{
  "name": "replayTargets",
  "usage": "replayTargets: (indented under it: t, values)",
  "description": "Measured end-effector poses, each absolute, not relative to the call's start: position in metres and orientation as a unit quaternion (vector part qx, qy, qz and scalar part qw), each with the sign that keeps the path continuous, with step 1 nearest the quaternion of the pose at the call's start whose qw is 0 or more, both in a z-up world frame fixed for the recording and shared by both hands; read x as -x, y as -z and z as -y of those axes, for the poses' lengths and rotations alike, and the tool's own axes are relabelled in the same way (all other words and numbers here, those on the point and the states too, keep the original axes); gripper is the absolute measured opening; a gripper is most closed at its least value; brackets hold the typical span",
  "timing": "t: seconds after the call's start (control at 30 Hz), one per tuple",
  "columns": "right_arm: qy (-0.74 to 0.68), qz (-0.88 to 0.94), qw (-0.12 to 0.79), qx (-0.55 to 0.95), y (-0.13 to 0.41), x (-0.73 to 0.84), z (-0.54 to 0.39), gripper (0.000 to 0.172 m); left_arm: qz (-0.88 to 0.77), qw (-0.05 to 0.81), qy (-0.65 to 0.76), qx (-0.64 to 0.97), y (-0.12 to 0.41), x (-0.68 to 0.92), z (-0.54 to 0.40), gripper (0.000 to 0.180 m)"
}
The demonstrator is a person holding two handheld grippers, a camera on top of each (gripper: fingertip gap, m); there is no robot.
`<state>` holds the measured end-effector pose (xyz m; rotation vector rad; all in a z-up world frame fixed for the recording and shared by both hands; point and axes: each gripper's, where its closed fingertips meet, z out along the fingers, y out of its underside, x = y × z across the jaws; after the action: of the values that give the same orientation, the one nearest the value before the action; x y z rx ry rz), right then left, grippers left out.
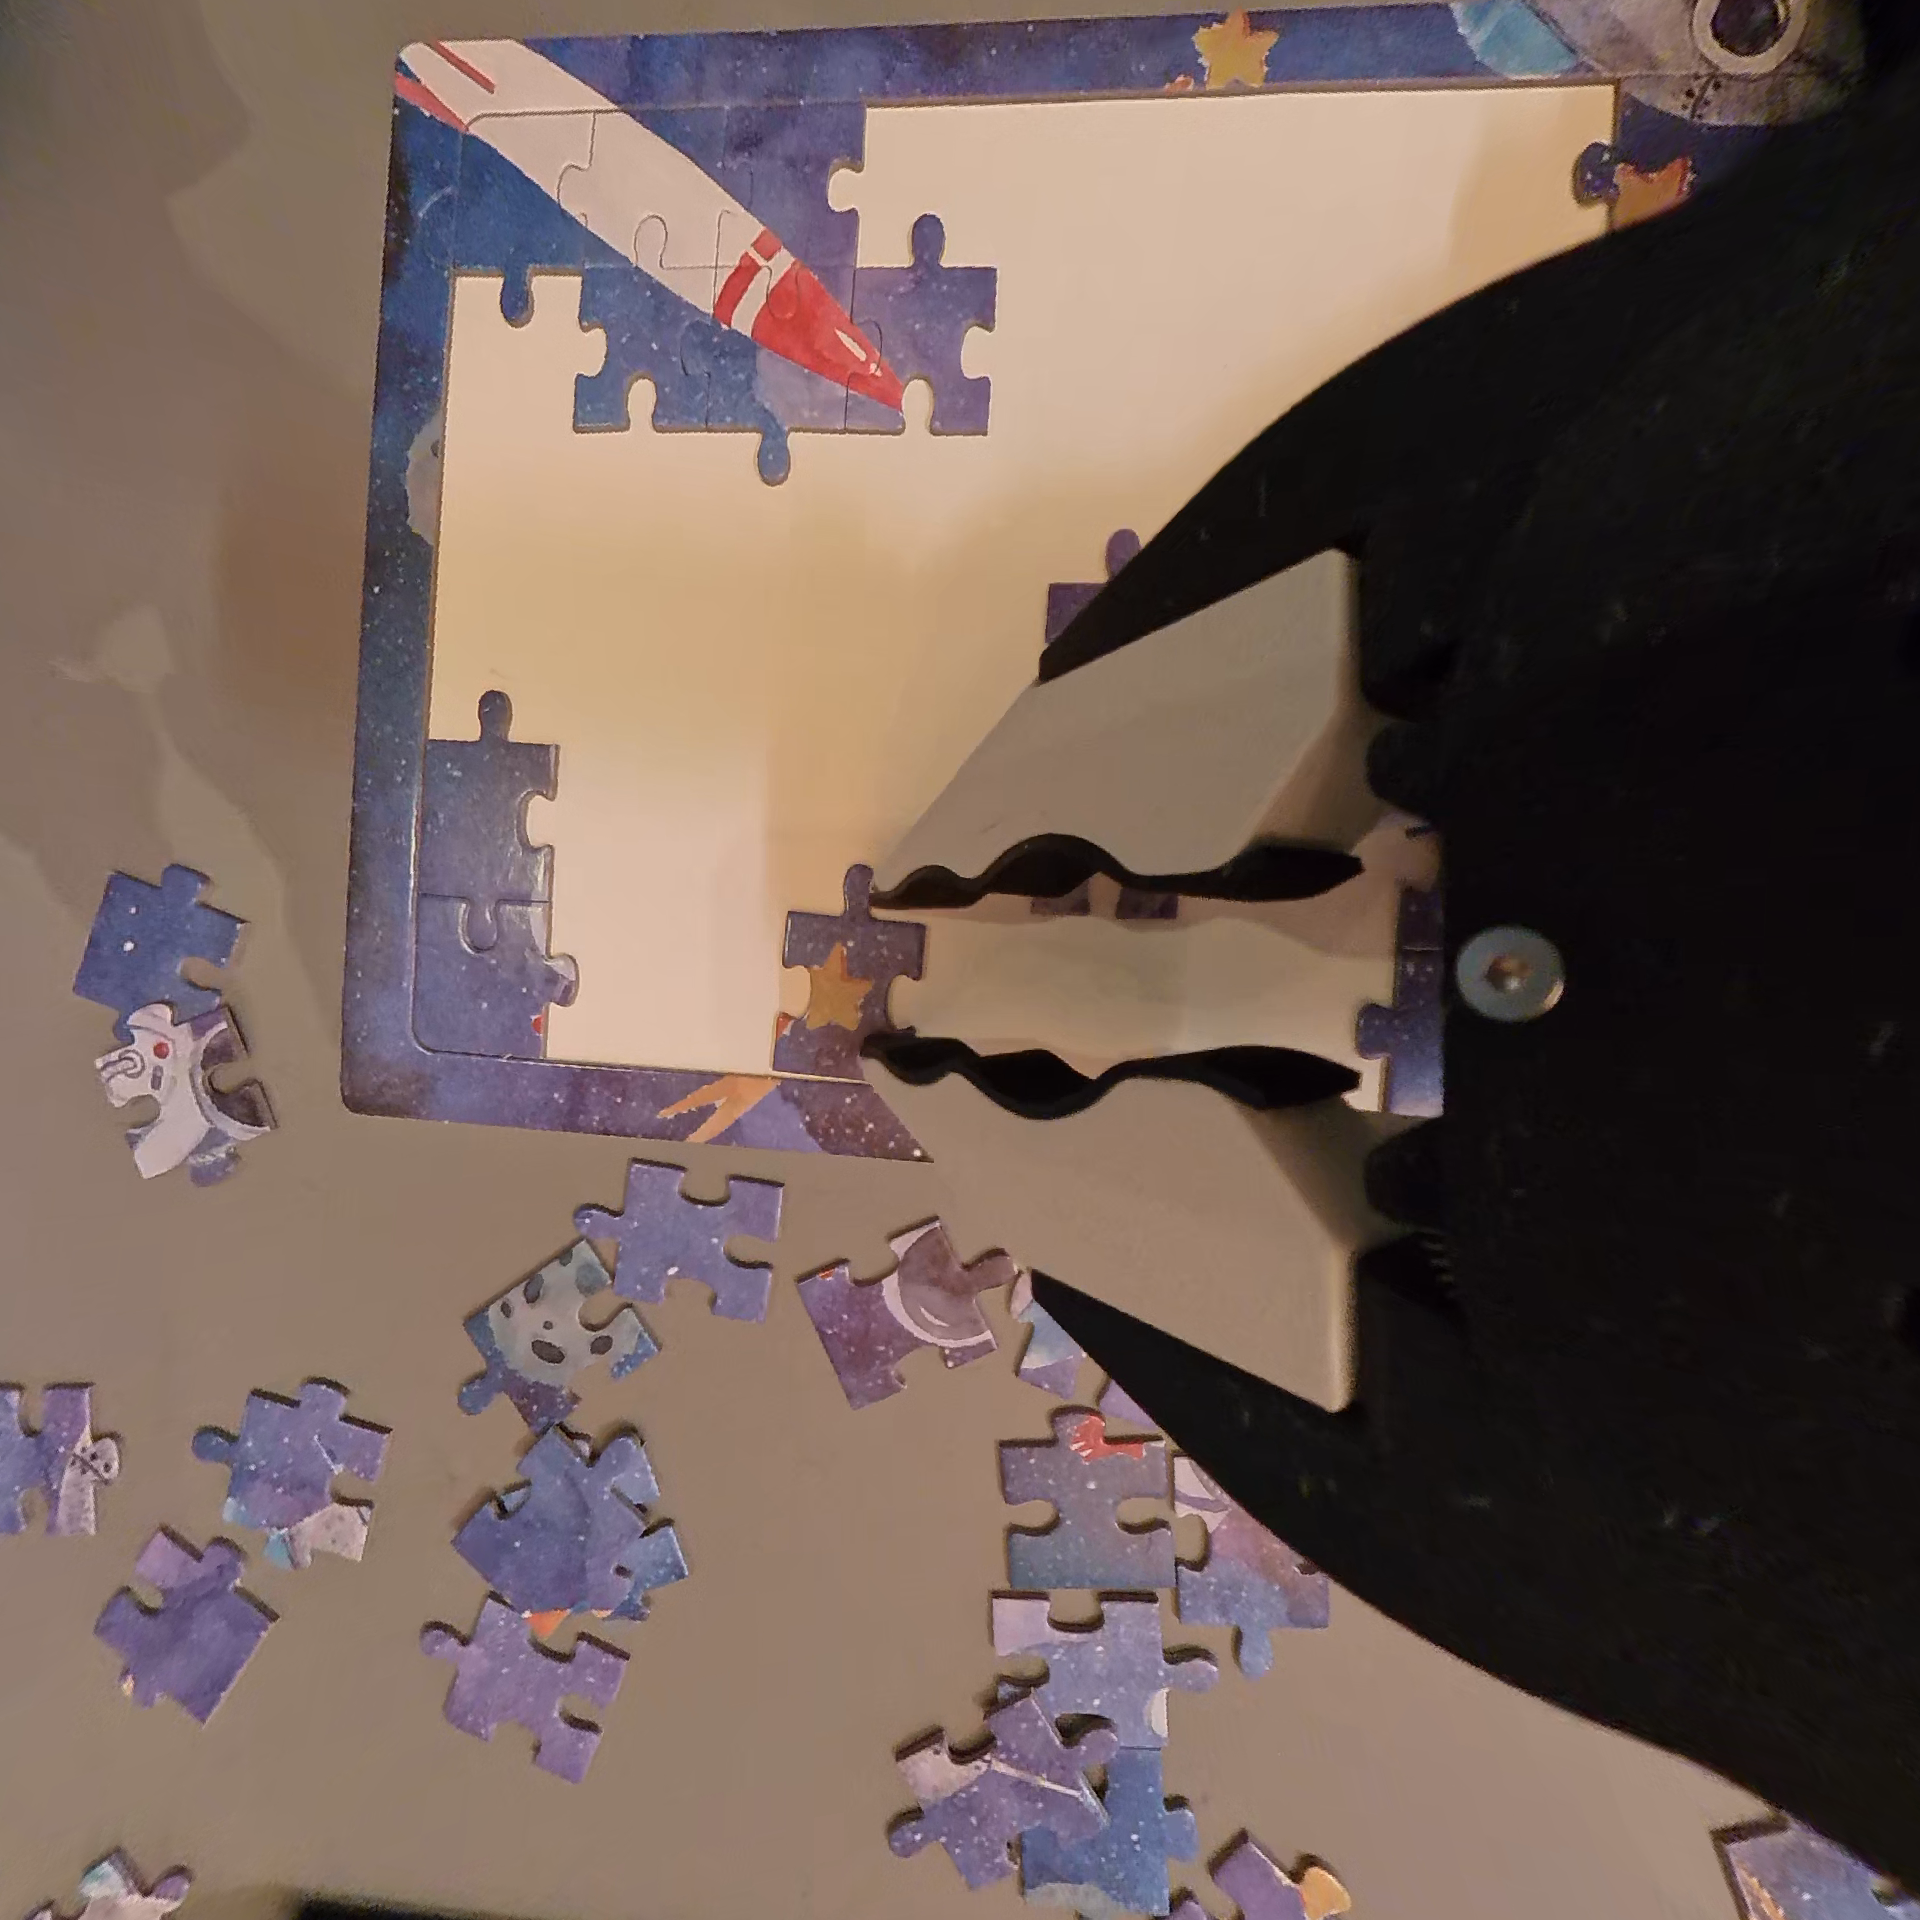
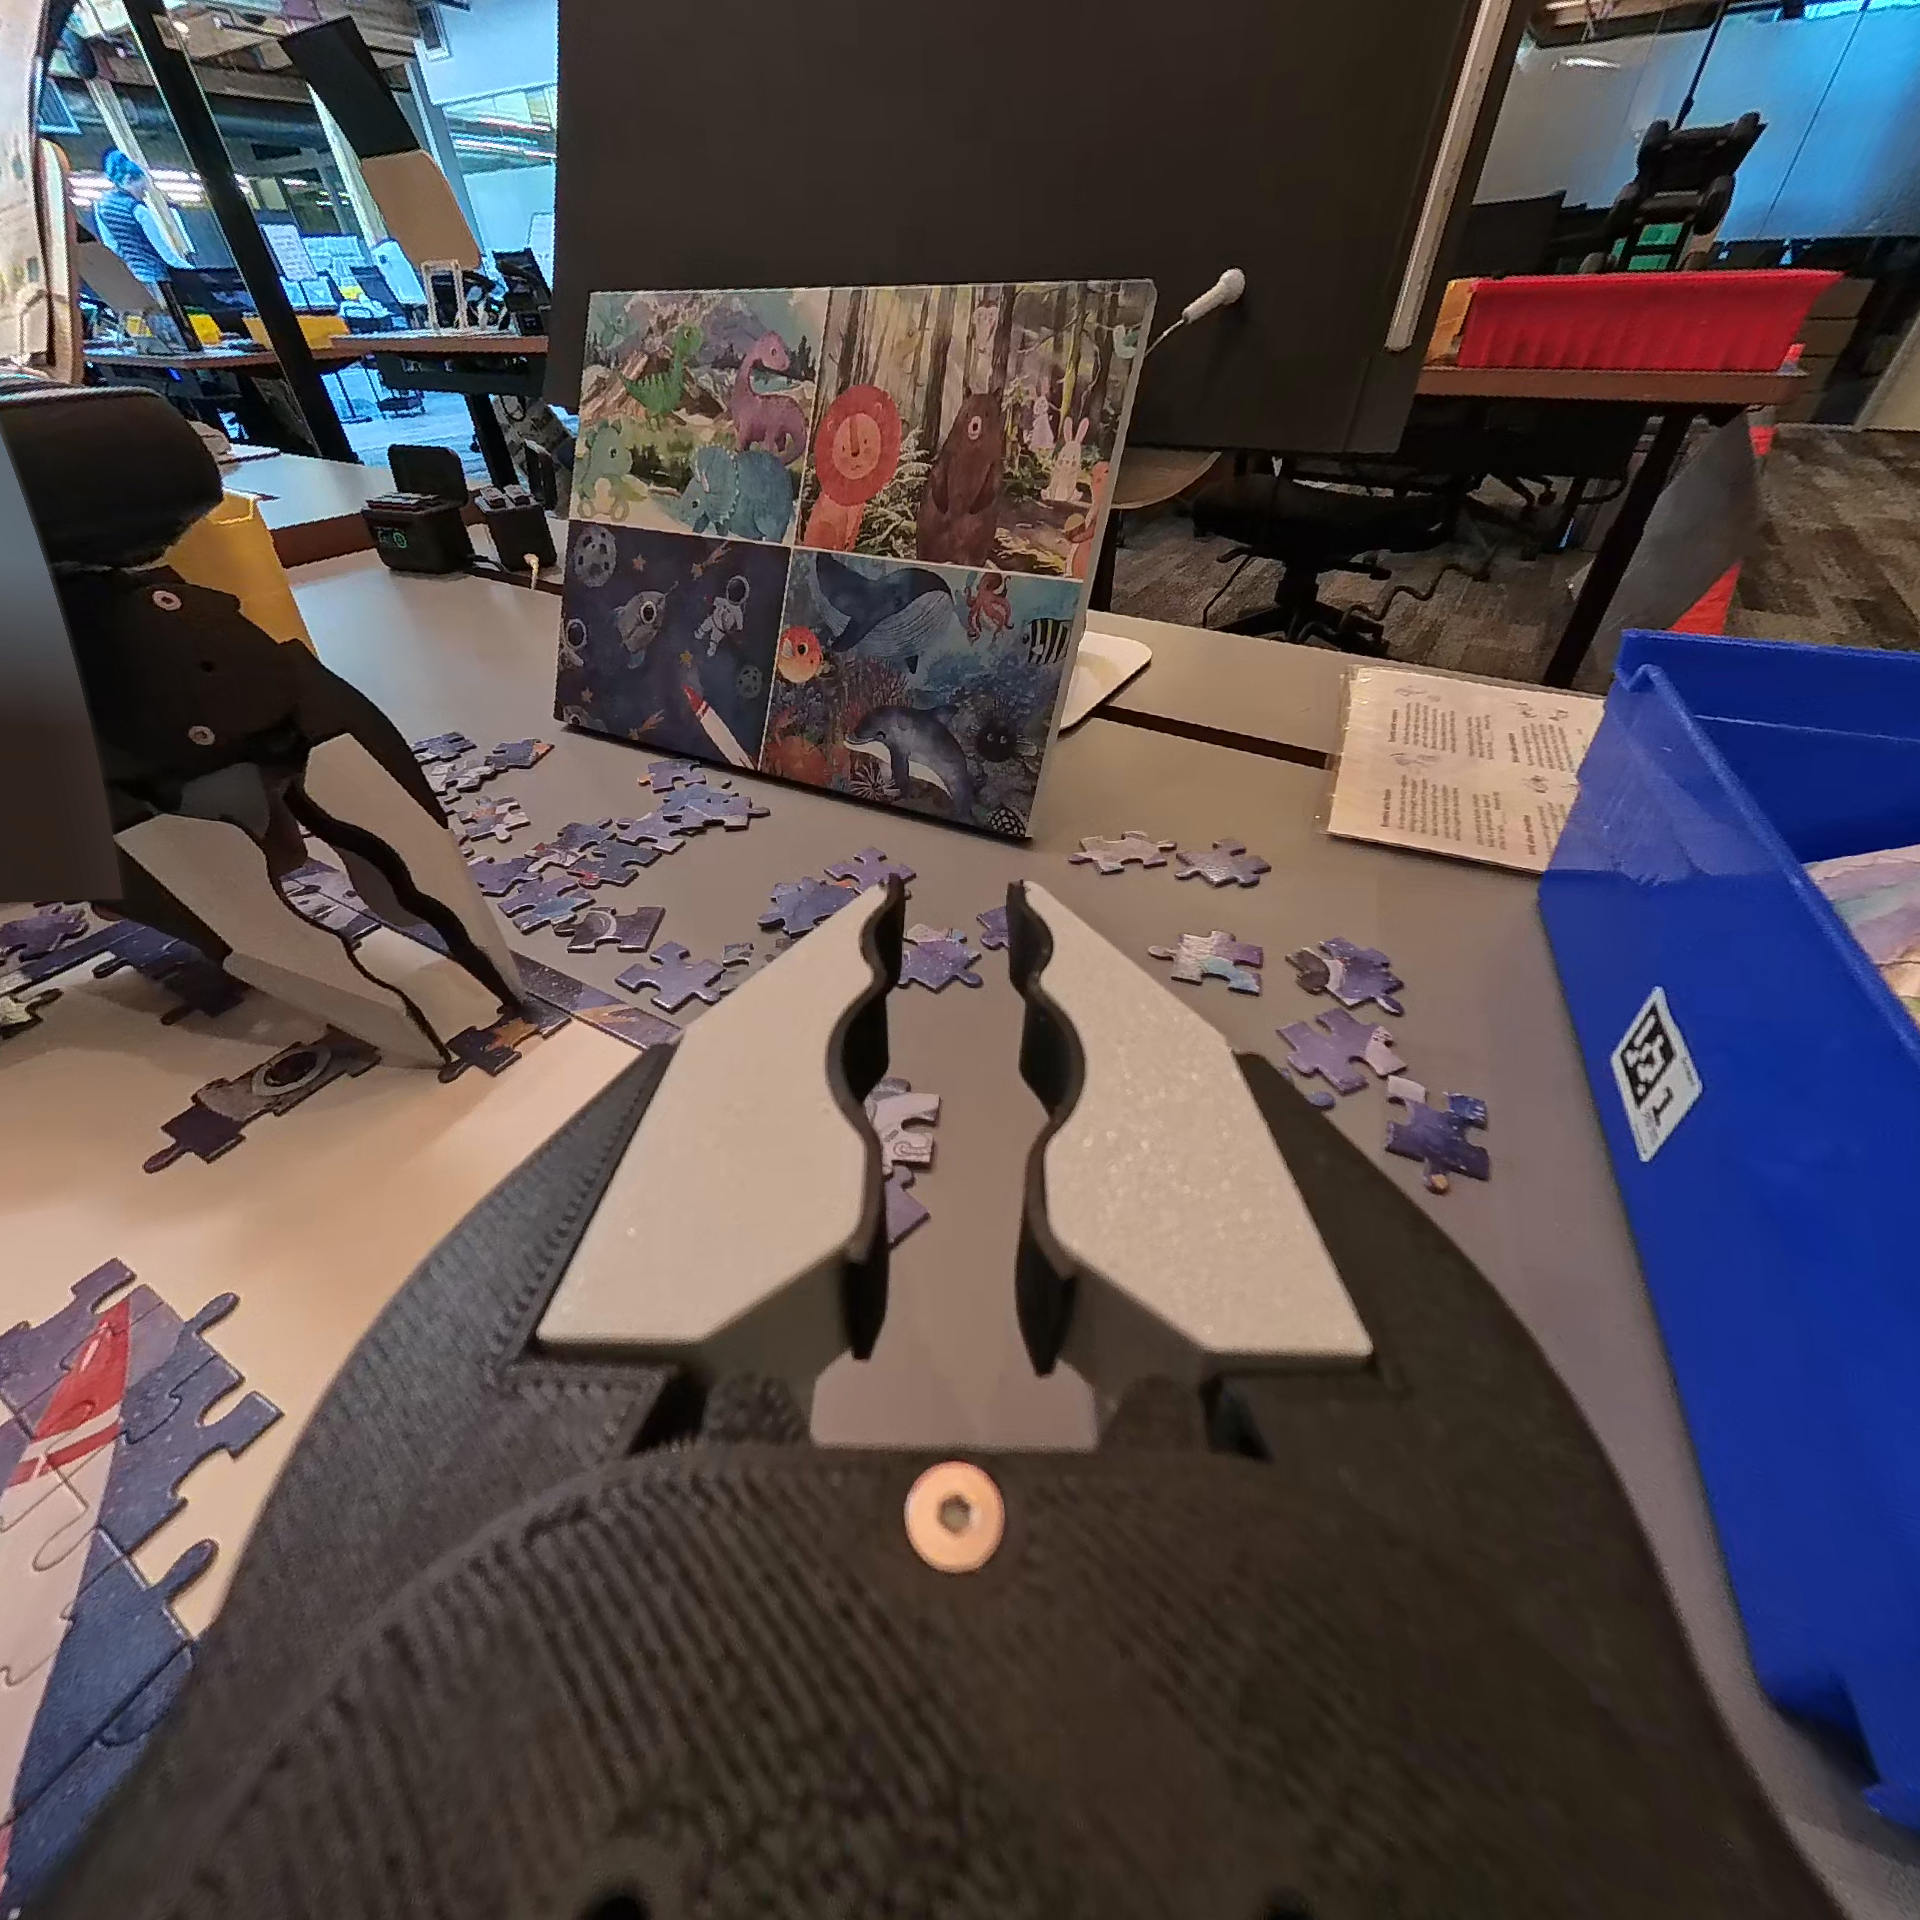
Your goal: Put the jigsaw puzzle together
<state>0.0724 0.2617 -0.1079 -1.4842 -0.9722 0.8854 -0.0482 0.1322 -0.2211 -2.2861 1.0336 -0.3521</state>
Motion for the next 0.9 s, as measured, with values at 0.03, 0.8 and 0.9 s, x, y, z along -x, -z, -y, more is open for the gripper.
replayTargets:
  t: [0.03, 0.8, 0.9]
  values:
    - [-0.373, 0.411, 0.547, 0.626, 0.108, -0.072, -0.262, 0.018, -0.391, 0.3, 0.132, 0.86, 0.221, 0.048, -0.132, 0.022]
    - [-0.373, 0.411, 0.547, 0.626, 0.108, -0.072, -0.261, 0.018, -0.372, 0.314, 0.114, 0.866, 0.217, 0.059, -0.138, 0.029]
    - [-0.373, 0.412, 0.547, 0.626, 0.108, -0.072, -0.261, 0.018, -0.373, 0.299, 0.134, 0.868, 0.218, 0.056, -0.132, 0.028]
